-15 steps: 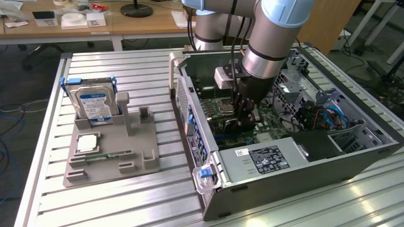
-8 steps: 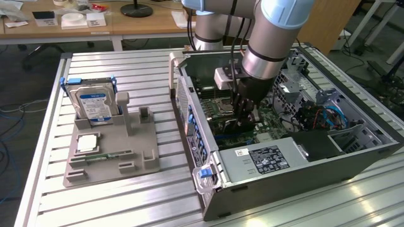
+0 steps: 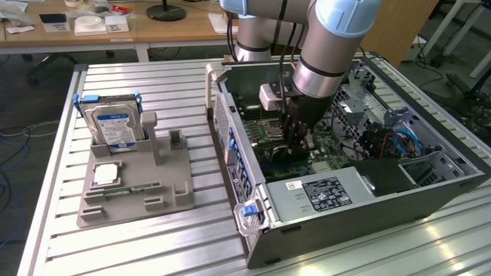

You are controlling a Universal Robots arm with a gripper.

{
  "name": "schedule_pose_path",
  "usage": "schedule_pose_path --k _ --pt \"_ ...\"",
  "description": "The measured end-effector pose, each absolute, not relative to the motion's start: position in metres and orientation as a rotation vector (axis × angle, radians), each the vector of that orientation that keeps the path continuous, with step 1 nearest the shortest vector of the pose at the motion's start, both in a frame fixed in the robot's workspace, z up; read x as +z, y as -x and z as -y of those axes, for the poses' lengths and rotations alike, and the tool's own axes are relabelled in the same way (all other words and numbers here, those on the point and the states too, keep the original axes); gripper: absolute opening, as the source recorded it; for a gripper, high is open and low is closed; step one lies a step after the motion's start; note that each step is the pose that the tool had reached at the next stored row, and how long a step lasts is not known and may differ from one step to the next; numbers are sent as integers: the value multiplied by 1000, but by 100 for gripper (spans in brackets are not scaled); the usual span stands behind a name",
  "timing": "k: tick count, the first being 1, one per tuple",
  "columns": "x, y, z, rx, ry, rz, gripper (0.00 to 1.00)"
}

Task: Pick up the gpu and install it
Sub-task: 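Insert the gpu into the slot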

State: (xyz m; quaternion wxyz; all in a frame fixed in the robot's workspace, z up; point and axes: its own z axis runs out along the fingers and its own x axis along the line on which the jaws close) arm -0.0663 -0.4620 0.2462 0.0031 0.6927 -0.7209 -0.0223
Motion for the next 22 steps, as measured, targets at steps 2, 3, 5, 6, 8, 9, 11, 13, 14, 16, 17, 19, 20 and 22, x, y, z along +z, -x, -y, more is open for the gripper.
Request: schedule_pose_path --k 2,3,5,6,8,9,11,13,14,16,17,19,20,22 --pt "244 67 462 -69 -2172 2260 26" --pt "244 67 462 -70 -2172 2260 26" --pt "244 67 462 -70 -2172 2260 26" --pt "244 67 462 -70 -2172 2261 26" --pt "244 67 462 -70 -2172 2261 26" --pt "244 67 462 -70 -2172 2261 26" --pt "244 67 462 -70 -2172 2261 26" --pt "244 67 462 -70 -2172 2261 26" --pt "244 67 462 -69 -2172 2261 26" --pt "243 67 462 -70 -2172 2260 26" --pt "243 67 462 -70 -2172 2260 26" --pt "243 67 462 -70 -2172 2261 26" --pt "243 68 462 -70 -2172 2260 26" --pt "243 68 462 -70 -2172 2260 26"
